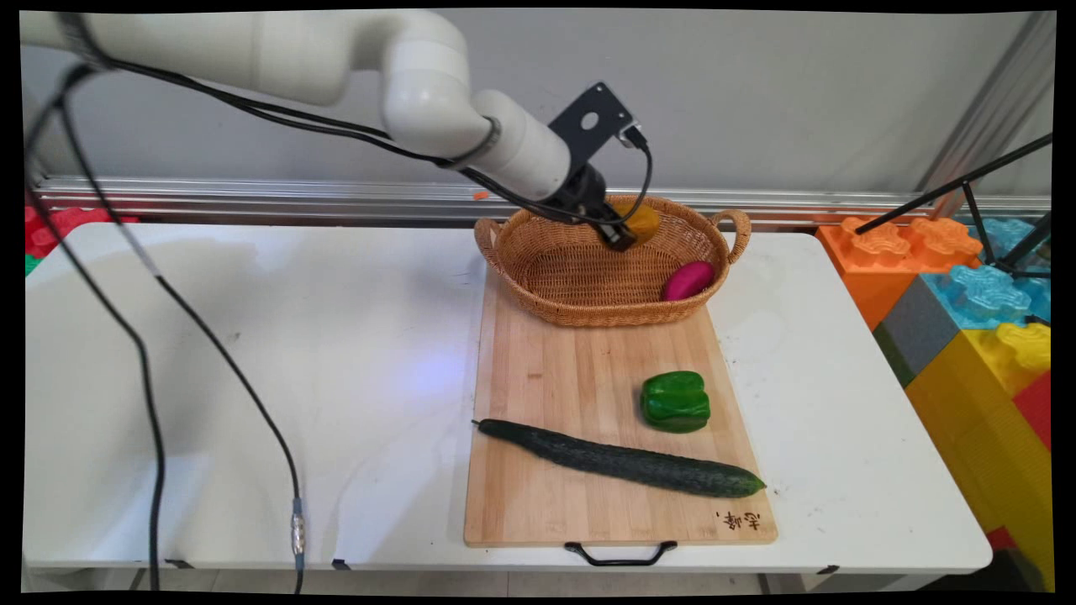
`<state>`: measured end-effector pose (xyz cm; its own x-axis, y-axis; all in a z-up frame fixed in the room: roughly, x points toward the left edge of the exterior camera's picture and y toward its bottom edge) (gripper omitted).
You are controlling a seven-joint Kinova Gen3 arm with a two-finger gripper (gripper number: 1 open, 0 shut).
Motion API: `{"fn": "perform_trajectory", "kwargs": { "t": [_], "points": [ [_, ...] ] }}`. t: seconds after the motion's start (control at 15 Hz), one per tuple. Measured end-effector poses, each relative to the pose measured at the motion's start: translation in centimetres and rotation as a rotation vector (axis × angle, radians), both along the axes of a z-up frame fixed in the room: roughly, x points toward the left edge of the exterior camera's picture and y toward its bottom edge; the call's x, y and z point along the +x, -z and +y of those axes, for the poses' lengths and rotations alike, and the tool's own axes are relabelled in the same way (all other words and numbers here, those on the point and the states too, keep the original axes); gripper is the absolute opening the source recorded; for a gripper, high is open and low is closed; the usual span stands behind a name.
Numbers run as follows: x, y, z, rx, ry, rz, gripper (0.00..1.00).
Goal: Place the picked object on the cutting board
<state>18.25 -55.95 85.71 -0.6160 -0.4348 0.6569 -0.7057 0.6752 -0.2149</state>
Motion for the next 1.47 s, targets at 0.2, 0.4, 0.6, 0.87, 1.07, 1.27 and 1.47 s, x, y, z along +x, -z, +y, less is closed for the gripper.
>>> {"fn": "perform_trajectory", "kwargs": {
  "t": [0.2,0.4,0.6,0.87,1.07,1.27,1.47],
  "points": [
    [0.9,-2.7,4.0,0.032,0.031,-0.036,0.00],
    [1.6,-4.7,7.4,0.063,0.077,-0.057,0.00],
    [3.4,-5.7,10.6,0.103,0.120,-0.090,0.00],
    [5.4,-5.2,12.7,0.130,0.158,-0.120,0.00],
    [6.7,-3.2,13.2,0.142,0.193,-0.127,0.00],
    [7.1,-0.4,13.0,0.154,0.222,-0.115,0.00],
    [7.0,3.1,12.4,0.166,0.252,-0.099,0.00]
  ]
}}
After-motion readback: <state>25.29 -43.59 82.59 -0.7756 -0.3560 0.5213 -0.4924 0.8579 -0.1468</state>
